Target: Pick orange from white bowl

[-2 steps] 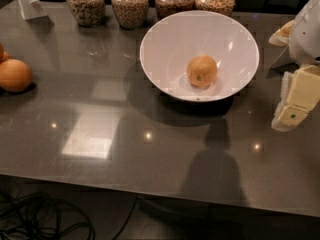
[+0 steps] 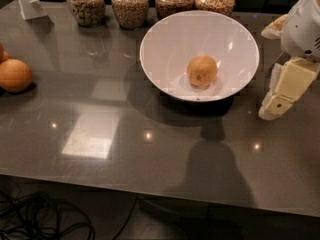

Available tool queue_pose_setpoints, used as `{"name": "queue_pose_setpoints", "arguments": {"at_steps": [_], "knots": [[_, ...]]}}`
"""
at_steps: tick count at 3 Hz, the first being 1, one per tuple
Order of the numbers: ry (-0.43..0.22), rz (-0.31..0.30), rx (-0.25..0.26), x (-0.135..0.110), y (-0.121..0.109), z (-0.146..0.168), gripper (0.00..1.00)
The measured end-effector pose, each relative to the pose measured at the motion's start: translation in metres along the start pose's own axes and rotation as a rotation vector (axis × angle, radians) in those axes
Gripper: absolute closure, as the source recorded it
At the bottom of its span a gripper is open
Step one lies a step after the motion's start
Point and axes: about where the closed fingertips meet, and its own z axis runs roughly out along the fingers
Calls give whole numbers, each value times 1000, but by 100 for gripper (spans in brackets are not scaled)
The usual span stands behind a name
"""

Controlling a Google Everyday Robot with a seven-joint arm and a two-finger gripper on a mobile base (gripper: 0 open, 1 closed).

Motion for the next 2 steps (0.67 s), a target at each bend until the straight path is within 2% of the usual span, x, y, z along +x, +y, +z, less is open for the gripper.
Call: {"name": "queue_pose_setpoints", "arguments": {"at_steps": [1,2], "knots": [[-96,23,17,-17,-28,17,0],[-187,60,13,-34,-55,34,0]]}}
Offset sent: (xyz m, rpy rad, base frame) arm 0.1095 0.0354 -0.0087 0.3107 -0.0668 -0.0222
